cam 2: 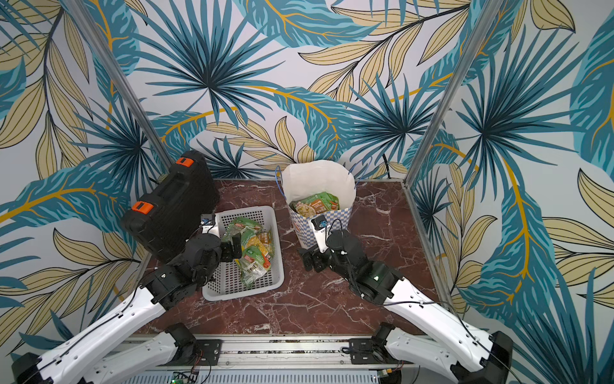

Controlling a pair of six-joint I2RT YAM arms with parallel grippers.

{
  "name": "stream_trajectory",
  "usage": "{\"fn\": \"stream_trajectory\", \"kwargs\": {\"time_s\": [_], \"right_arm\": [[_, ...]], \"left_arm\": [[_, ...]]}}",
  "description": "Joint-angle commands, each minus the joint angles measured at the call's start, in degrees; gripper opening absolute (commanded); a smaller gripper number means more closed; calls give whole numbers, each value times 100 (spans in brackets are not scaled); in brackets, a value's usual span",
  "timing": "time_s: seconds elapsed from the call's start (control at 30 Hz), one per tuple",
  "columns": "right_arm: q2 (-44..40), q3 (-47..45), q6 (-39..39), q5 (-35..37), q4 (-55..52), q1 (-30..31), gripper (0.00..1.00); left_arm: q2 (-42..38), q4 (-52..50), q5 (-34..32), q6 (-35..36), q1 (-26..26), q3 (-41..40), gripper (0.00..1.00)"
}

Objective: Place the condiment packets inside the bag
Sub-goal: Pick up the condiment packet from the storage box.

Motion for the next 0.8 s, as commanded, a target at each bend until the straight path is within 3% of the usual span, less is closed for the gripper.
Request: {"fn": "stream_trajectory", "kwargs": {"time_s": [0.0, 0.17, 0.3, 0.43, 0.77], "right_arm": [[426, 294, -252, -326, 118, 319, 96], [1582, 1329, -316, -866, -377, 706, 89], [2618, 2229, -82, -1135, -749, 795, 83], [3779, 3180, 339, -954, -1249, 886, 80], [5932, 4955, 881, -333, -2352, 1215, 80]], "left_arm": [[-227, 693, 73, -47, 413, -468, 100], [-231, 805, 711, -477, 1197, -768, 100], [-186, 533, 657, -800, 1616, -840, 100], [-407, 541, 649, -922, 1753, -984, 100], [-888, 436, 463, -966, 1795, -1132, 100]]}}
